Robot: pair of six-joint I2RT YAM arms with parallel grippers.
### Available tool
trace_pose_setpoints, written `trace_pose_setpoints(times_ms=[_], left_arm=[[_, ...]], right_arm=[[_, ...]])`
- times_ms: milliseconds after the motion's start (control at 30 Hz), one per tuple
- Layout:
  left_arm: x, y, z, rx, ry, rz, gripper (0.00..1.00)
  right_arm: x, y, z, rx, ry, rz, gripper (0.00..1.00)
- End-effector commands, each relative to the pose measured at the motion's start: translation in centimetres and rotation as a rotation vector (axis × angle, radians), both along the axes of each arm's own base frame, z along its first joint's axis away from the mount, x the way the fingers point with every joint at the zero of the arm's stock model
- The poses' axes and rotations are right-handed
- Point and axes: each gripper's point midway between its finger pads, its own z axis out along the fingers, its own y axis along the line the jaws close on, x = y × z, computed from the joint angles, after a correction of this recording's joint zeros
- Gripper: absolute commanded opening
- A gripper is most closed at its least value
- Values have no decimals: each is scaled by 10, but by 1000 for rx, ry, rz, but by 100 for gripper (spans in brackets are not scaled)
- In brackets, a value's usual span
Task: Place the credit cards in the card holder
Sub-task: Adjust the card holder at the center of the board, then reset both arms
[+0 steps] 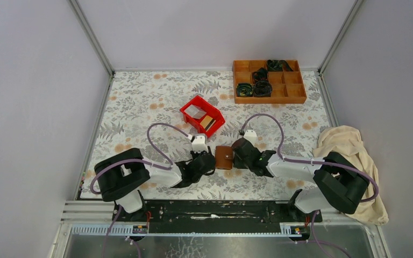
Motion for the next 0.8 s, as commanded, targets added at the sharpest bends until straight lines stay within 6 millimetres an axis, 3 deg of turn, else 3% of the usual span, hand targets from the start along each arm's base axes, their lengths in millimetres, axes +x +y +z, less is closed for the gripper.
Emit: trace_pose_setpoints(times_ms=[0,200,500,633,733,767], left_arm=[[-8,25,-16,111,33,14,31],[-6,37,3,110,0,45,35],[-5,65,76,34,-152,78,58],[-5,81,103,-3,-210,107,78],[-4,92,116,-34,-225,148,99],[-3,96,119,-40,-226,164,100]], right_arm=[[-7,-6,-7,-44,31,-20,24],[4,-24,14,-113,-49,-59,27],[29,-53,65,-205,-274,-100,39],[35,-72,85,-226,-378,-162,61],[38,-80,95,-214,-466,-158,67],[38,-83,98,-206,-488,-167,69]])
